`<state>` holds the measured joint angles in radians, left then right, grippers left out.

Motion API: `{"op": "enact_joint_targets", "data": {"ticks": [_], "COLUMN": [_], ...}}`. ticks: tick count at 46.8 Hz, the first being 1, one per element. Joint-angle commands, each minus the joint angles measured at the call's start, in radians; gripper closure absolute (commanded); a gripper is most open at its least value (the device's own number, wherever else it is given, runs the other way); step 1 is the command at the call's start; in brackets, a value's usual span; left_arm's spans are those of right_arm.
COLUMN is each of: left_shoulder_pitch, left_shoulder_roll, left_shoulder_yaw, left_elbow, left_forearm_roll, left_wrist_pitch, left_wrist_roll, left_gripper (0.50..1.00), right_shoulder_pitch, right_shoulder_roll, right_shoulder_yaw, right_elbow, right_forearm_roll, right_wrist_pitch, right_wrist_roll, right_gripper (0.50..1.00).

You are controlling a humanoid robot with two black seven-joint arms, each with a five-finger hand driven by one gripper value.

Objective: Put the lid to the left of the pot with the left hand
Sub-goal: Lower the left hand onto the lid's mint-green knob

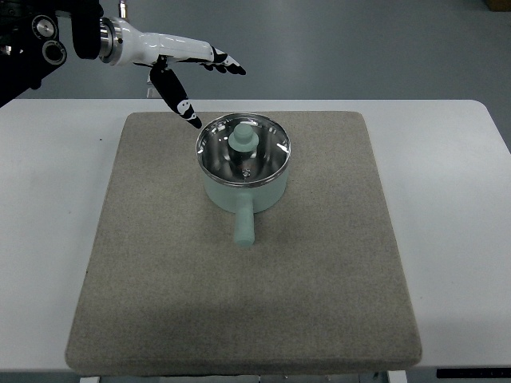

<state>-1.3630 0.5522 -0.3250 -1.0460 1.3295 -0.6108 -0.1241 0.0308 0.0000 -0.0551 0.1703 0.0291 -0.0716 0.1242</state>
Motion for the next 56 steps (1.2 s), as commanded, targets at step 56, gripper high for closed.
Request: {"op": "enact_joint_targets", "data": {"ticks": [56], "left_shoulder_pitch": [0.019], "left_shoulder_roll": [-0.120], "left_shoulder_yaw": [0.098], "left_elbow": [-0.069], "left_forearm_roll": [0.235], "left_wrist_pitch": [0.120], "left_wrist_roll": [-0.002], "left_gripper": [0.613], "right_shoulder_pitch": [0.000], "right_shoulder_roll": [0.000], "right_shoulder_yaw": [0.000], "right_elbow": [0.000], "right_forearm_roll": [0.000], "right_wrist_pitch": [0.001], "right_wrist_roll": [0.000], "right_gripper": [0.576]}}
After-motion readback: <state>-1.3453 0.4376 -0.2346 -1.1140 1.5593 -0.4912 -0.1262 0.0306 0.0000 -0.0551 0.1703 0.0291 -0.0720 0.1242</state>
